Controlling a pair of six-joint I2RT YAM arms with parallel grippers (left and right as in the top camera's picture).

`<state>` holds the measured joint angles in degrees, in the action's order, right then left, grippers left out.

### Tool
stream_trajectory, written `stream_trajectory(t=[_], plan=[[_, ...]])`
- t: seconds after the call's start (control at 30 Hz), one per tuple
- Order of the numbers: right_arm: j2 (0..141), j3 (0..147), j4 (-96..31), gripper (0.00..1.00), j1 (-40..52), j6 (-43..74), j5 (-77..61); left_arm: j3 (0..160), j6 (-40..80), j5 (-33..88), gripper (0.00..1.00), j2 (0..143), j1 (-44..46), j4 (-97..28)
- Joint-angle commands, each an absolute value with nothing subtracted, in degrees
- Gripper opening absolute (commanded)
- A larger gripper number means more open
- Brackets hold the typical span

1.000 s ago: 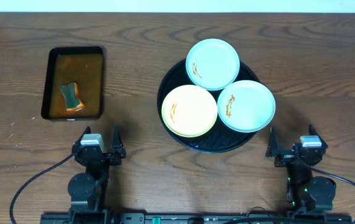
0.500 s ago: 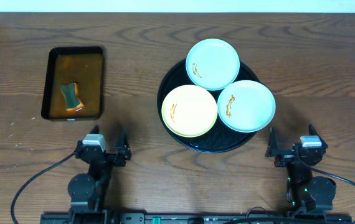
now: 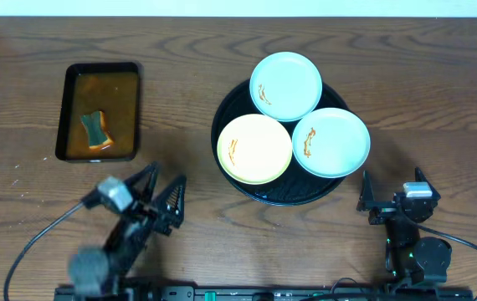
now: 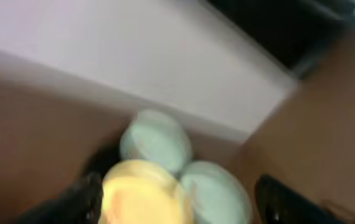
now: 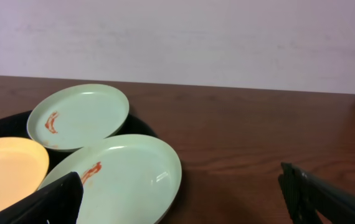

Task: Clean dirty plates on tray and stack at the side
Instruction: 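Reach the left gripper into the water tray and grasp the sponge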

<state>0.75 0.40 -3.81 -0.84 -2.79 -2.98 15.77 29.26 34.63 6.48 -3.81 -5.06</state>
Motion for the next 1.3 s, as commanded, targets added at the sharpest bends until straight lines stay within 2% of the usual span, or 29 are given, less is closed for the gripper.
stream_trajectory(t=[0.0,0.13,0.33,0.63,0.9,1.07,1.27], plan=[[0.7,0.3,-4.1,0.99,-1.1,-3.3,-3.3,37.0,8.9,26.7,0.79,21.5,-8.6,-26.8],[0.7,0.3,-4.1,0.99,-1.1,-3.3,-3.3,60.3,1.1,15.9,0.79,42.9,-12.4,-49.2],[0.7,0.3,-4.1,0.99,-1.1,-3.3,-3.3,84.0,-1.5,13.9,0.79,66.6,-13.7,-64.4],[0.6,0.3,-4.1,0.99,-1.1,-3.3,-3.3,87.9,-1.0,12.4,0.79,90.3,-19.1,-56.8],[0.7,0.3,-4.1,0.99,-1.1,-3.3,-3.3,87.9,-0.9,12.3,0.79,104.1,-20.7,-46.3],[0.7,0.3,-4.1,0.99,-1.1,-3.3,-3.3,87.9,2.6,0.4,0.79,111.4,-20.7,-43.1],[0.7,0.3,-4.1,0.99,-1.1,-3.3,-3.3,87.9,3.3,-0.1,0.78,116.7,-20.7,-42.0]])
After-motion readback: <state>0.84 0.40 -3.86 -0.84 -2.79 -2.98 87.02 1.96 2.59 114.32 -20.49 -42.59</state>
